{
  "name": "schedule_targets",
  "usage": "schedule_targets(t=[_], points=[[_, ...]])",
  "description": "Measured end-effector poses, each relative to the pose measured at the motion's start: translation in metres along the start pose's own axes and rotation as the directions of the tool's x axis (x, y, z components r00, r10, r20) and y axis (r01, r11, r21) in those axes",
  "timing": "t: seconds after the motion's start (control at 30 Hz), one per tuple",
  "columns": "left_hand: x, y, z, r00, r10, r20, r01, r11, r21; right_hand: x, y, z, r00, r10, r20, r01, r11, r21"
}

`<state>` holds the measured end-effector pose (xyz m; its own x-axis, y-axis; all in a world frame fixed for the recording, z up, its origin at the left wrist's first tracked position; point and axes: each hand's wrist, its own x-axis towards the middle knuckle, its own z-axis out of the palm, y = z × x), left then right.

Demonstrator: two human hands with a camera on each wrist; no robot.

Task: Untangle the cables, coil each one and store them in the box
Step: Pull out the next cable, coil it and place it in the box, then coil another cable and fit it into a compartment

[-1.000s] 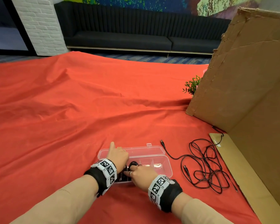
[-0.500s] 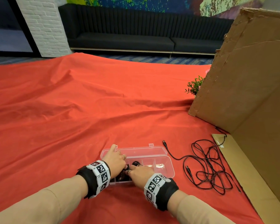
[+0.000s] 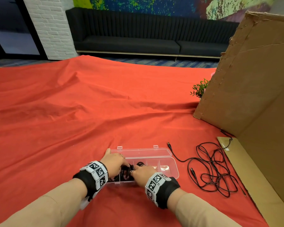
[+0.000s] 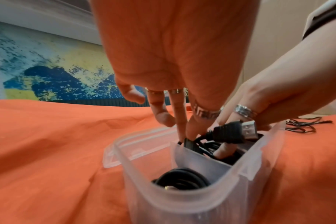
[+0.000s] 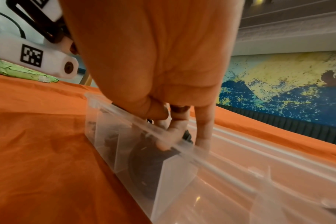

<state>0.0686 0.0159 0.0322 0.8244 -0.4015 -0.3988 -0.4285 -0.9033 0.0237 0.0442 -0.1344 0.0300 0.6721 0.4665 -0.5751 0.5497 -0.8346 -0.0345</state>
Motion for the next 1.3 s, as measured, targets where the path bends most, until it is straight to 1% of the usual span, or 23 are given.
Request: schedule_targets(t=[0.1, 0.23, 0.27, 0.33, 0.4, 0.47, 0.53, 0.6, 0.8, 0.83, 1.0, 1.07, 1.17, 1.23, 1.3], points=[[-0.006, -0.001, 0.004, 1.0, 0.002, -0.003, -0.002, 0.999, -0.047, -0.002, 0.001, 0.0, 1.0, 0.004, 0.009, -0.004, 1.0, 0.007], [-0.013, 0.0, 0.009, 0.999, 0.034, -0.016, -0.034, 0.999, 0.0, -0.01, 0.008, 0.002, 1.0, -0.012, 0.001, 0.012, 1.0, 0.02], [-0.013, 0.001, 0.009, 0.999, 0.037, -0.016, -0.037, 0.999, 0.017, -0.012, 0.01, 0.003, 1.0, -0.005, -0.017, 0.006, 0.999, 0.048], [-0.014, 0.003, 0.01, 0.999, 0.044, 0.003, -0.044, 0.997, 0.057, -0.014, 0.013, 0.008, 0.995, 0.041, -0.092, -0.024, 0.984, 0.178], [-0.012, 0.005, 0.009, 0.999, 0.038, 0.014, -0.039, 0.996, 0.076, -0.01, 0.017, 0.014, 0.979, 0.088, -0.185, -0.016, 0.934, 0.356], [-0.009, 0.008, 0.01, 0.999, 0.014, 0.029, -0.017, 0.996, 0.083, -0.006, 0.019, 0.02, 0.964, 0.124, -0.236, 0.004, 0.879, 0.476], [-0.005, 0.011, 0.011, 1.0, -0.008, 0.027, 0.005, 0.995, 0.096, -0.002, 0.02, 0.025, 0.956, 0.153, -0.248, -0.001, 0.852, 0.523], [-0.002, 0.014, 0.013, 1.0, -0.013, -0.005, 0.014, 0.993, 0.12, 0.0, 0.021, 0.027, 0.949, 0.169, -0.266, 0.005, 0.836, 0.549], [-0.002, 0.021, 0.016, 0.999, -0.017, -0.047, 0.025, 0.985, 0.173, -0.001, 0.024, 0.028, 0.941, 0.17, -0.292, 0.042, 0.8, 0.599], [-0.003, 0.021, 0.017, 0.999, -0.027, -0.047, 0.033, 0.988, 0.148, -0.002, 0.024, 0.028, 0.942, 0.165, -0.291, 0.046, 0.798, 0.601], [-0.004, 0.011, 0.015, 0.997, -0.072, 0.012, 0.073, 0.993, -0.096, -0.004, 0.026, 0.029, 0.941, 0.154, -0.302, 0.06, 0.8, 0.597], [-0.005, 0.009, 0.016, 0.997, -0.079, 0.005, 0.079, 0.985, -0.153, -0.004, 0.025, 0.03, 0.941, 0.146, -0.307, 0.064, 0.809, 0.584], [-0.009, 0.013, 0.015, 0.994, -0.103, -0.026, 0.096, 0.977, -0.19, -0.007, 0.026, 0.03, 0.938, 0.131, -0.322, 0.089, 0.806, 0.585], [-0.012, 0.016, 0.014, 0.991, -0.122, -0.048, 0.109, 0.973, -0.205, -0.012, 0.031, 0.027, 0.92, 0.166, -0.354, 0.091, 0.79, 0.606], [-0.012, 0.018, 0.013, 0.989, -0.133, -0.07, 0.114, 0.966, -0.232, -0.021, 0.043, 0.02, 0.891, 0.251, -0.378, 0.071, 0.746, 0.663]])
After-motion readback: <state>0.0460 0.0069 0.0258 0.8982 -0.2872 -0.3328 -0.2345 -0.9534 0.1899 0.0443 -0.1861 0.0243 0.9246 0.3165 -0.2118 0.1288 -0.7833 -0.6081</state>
